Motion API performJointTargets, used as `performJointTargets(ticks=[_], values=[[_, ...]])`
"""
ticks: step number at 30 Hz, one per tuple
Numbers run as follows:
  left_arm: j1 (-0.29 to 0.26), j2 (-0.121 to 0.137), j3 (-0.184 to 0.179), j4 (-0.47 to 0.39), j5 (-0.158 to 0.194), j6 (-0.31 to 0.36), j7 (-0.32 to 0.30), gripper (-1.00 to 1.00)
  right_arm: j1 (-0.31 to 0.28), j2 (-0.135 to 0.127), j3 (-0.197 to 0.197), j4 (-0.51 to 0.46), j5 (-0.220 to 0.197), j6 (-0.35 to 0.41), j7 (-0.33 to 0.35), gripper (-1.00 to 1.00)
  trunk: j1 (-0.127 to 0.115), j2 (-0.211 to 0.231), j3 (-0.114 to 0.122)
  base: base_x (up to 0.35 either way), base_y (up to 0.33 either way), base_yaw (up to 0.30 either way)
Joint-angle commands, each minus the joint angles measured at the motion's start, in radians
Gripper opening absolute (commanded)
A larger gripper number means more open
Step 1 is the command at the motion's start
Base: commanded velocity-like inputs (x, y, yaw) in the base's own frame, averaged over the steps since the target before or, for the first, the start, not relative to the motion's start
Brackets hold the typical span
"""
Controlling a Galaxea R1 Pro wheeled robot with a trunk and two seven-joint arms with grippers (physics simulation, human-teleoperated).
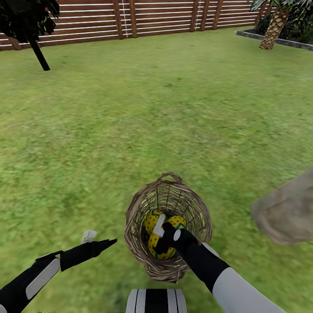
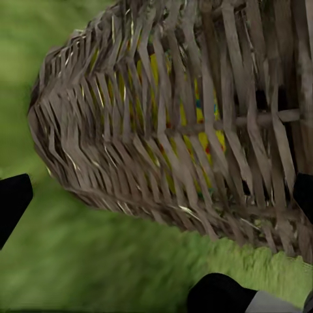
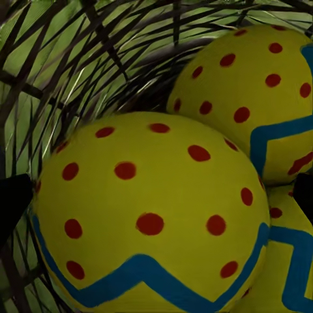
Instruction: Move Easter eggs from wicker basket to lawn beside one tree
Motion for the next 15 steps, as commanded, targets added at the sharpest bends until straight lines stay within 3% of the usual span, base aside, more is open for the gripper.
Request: performJointTargets(ticks=[1,15], values=[[0.000,0.000,0.000,0.000,0.000,0.000,0.000,1.00,0.000,0.000,0.000,0.000,0.000,0.000,0.000,1.00,0.000,0.000,-0.001,0.000,0.000,0.122],[0.000,0.000,0.000,0.000,0.000,0.000,0.001,1.00,0.002,0.000,0.035,0.015,0.007,0.005,-0.003,1.00,0.000,0.000,-0.007,0.000,0.000,0.033]])
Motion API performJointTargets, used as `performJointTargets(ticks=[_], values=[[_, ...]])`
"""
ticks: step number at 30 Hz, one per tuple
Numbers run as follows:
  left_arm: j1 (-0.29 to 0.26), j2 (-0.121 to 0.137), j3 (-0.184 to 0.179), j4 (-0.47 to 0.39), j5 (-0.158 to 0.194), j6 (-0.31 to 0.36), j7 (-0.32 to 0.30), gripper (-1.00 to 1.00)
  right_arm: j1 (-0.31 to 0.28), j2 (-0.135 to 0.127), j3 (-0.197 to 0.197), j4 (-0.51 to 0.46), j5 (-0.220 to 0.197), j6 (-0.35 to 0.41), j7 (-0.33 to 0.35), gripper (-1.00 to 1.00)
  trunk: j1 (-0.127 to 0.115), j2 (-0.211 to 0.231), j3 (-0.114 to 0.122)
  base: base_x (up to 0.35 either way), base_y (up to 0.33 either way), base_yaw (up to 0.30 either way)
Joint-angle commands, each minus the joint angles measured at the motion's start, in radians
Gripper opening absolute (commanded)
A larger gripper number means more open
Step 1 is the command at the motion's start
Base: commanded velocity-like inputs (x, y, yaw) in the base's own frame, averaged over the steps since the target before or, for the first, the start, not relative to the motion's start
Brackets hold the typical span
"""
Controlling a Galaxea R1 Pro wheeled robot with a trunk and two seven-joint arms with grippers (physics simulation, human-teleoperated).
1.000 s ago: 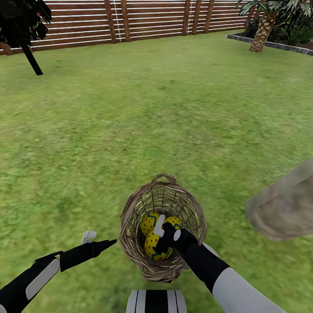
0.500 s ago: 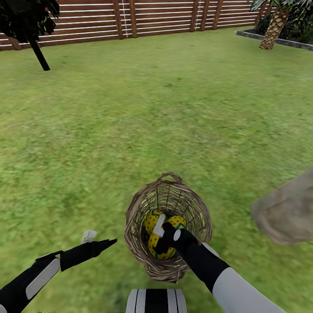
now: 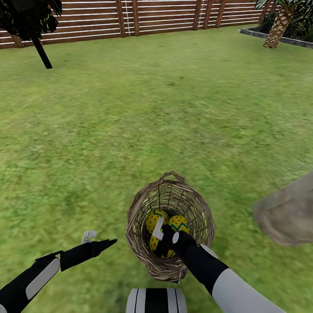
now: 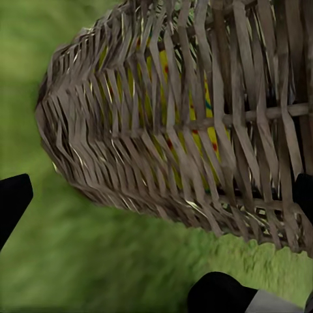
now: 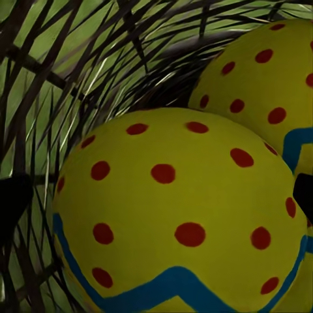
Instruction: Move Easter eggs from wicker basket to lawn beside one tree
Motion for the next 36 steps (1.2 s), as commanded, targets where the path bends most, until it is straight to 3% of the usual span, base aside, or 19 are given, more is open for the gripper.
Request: performJointTargets(ticks=[1,36], values=[[0.000,0.000,0.000,0.000,0.000,0.001,0.000,1.00,0.000,0.000,0.000,0.000,0.000,0.001,-0.001,1.00,0.000,0.000,0.000,0.000,0.000,0.000],[0.000,0.000,0.000,0.000,0.000,0.000,0.000,1.00,0.000,-0.012,-0.006,0.021,0.004,0.010,0.001,1.00,0.000,0.000,0.000,0.000,0.000,0.000]])
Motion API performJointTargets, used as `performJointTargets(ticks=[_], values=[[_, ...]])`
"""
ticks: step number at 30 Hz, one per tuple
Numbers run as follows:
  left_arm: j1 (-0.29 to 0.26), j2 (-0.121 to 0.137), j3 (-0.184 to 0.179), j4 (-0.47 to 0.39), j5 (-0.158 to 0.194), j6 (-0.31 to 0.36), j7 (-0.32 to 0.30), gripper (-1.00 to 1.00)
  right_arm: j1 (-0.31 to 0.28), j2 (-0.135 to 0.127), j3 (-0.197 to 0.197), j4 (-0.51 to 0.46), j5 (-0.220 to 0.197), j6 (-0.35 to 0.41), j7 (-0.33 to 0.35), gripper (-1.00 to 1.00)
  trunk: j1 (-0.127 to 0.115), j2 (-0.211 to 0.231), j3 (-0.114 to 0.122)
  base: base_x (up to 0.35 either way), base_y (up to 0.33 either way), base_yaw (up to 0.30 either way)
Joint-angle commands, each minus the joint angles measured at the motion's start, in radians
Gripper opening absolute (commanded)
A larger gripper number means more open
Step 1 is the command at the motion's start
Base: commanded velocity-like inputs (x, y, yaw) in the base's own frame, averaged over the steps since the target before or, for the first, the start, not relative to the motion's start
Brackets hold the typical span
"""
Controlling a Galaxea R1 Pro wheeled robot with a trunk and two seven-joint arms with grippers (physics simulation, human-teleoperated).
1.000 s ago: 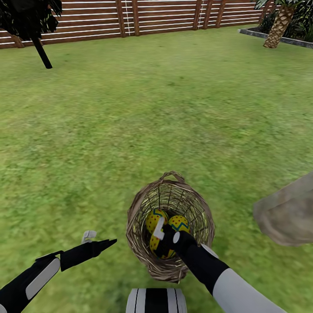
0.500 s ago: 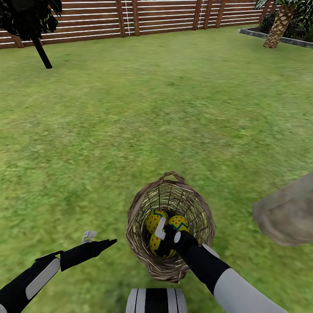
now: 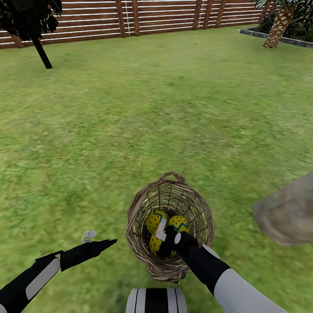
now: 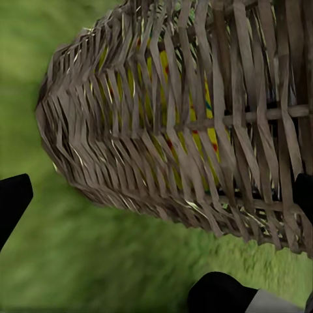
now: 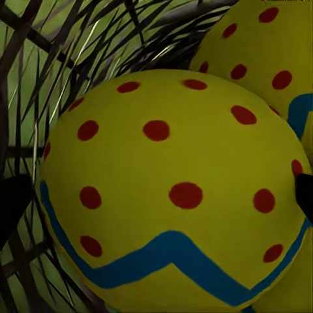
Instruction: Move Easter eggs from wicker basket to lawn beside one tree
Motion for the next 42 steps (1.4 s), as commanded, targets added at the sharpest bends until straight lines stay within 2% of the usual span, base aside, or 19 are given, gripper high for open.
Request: performJointTargets(ticks=[1,11,17,25,32,35,42], values=[[0.000,0.000,0.000,0.000,0.000,0.000,0.000,1.00,0.000,0.000,-0.003,0.000,-0.002,0.001,0.000,1.00,0.000,0.000,0.000,0.000,0.000,0.000],[0.000,0.000,0.000,0.000,0.000,0.000,0.000,1.00,0.000,-0.002,-0.011,-0.001,-0.003,0.001,-0.003,1.00,0.000,0.000,0.000,0.000,0.000,0.000],[0.000,-0.007,-0.001,0.000,-0.001,0.001,0.000,1.00,0.000,-0.006,-0.012,-0.005,-0.003,-0.003,-0.006,1.00,0.023,-0.042,-0.019,0.000,0.000,0.000],[0.000,-0.009,-0.001,0.000,-0.001,0.001,0.001,1.00,-0.001,-0.009,-0.012,-0.008,-0.003,-0.004,-0.006,1.00,0.027,-0.044,-0.050,0.000,0.000,0.000],[0.000,-0.009,-0.001,0.000,-0.001,0.000,0.000,1.00,-0.001,-0.009,-0.012,-0.005,-0.003,0.000,-0.004,1.00,0.027,-0.044,-0.050,0.000,0.000,0.000],[0.000,-0.009,-0.001,0.000,-0.001,0.000,0.000,1.00,-0.001,-0.009,-0.012,-0.005,-0.003,0.000,-0.004,1.00,0.028,-0.045,-0.061,0.000,0.000,0.000],[0.000,-0.009,-0.001,0.000,-0.001,0.000,0.000,1.00,-0.001,-0.010,-0.011,-0.004,-0.003,0.000,-0.004,1.00,0.028,-0.045,-0.061,0.000,0.000,0.000]])
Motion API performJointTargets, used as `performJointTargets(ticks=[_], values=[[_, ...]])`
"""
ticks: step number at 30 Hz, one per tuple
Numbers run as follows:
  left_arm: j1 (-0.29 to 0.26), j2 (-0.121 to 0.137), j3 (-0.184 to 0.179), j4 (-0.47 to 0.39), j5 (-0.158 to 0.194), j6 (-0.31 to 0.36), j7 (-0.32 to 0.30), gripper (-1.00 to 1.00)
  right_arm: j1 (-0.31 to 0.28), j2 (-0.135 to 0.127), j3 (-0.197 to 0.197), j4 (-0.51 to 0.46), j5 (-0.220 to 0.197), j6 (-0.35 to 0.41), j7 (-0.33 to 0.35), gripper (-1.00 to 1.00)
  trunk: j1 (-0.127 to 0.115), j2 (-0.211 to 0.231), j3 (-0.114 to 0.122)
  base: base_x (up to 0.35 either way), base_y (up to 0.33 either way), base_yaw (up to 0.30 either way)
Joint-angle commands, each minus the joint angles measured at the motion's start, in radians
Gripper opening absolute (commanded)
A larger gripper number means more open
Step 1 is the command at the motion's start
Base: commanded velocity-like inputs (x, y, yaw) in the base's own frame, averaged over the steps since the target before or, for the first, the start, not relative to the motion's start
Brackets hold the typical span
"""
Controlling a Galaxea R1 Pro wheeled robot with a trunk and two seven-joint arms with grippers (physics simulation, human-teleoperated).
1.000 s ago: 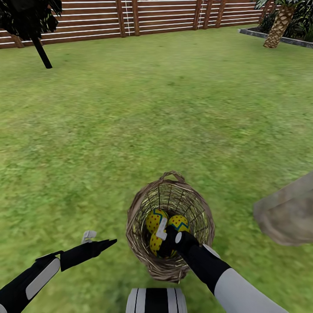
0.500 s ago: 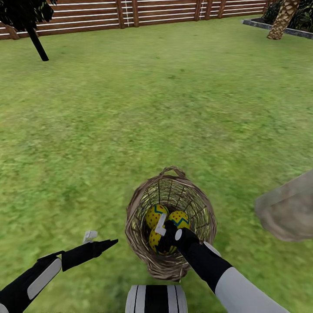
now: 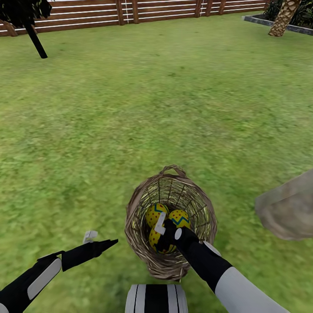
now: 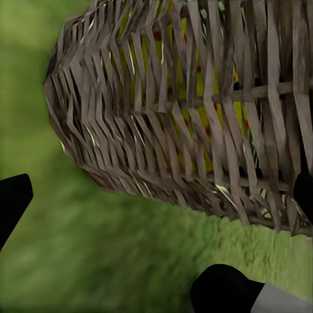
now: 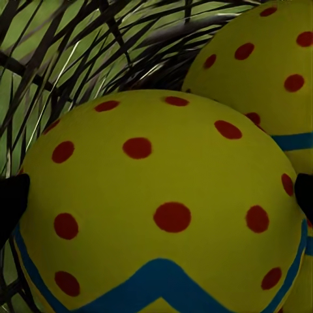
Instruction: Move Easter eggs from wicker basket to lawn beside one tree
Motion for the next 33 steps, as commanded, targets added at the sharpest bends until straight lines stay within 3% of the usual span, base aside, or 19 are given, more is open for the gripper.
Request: performJointTargets(ticks=[1,31,33], values=[[0.000,0.000,0.000,0.000,0.000,-0.001,0.000,1.00,0.001,-0.001,0.001,0.079,-0.008,0.003,0.002,-1.00,0.000,0.000,0.000,0.000,0.000,0.000],[0.000,0.000,0.000,0.000,0.000,0.000,0.000,1.00,0.001,0.000,0.007,0.073,-0.004,0.006,0.005,-1.00,0.000,0.000,0.000,0.000,0.000,0.000],[0.000,0.000,-0.001,0.000,0.000,0.000,0.000,1.00,0.001,0.000,0.009,0.074,-0.004,0.006,0.005,-1.00,-0.001,0.001,0.008,0.000,0.000,0.000]])
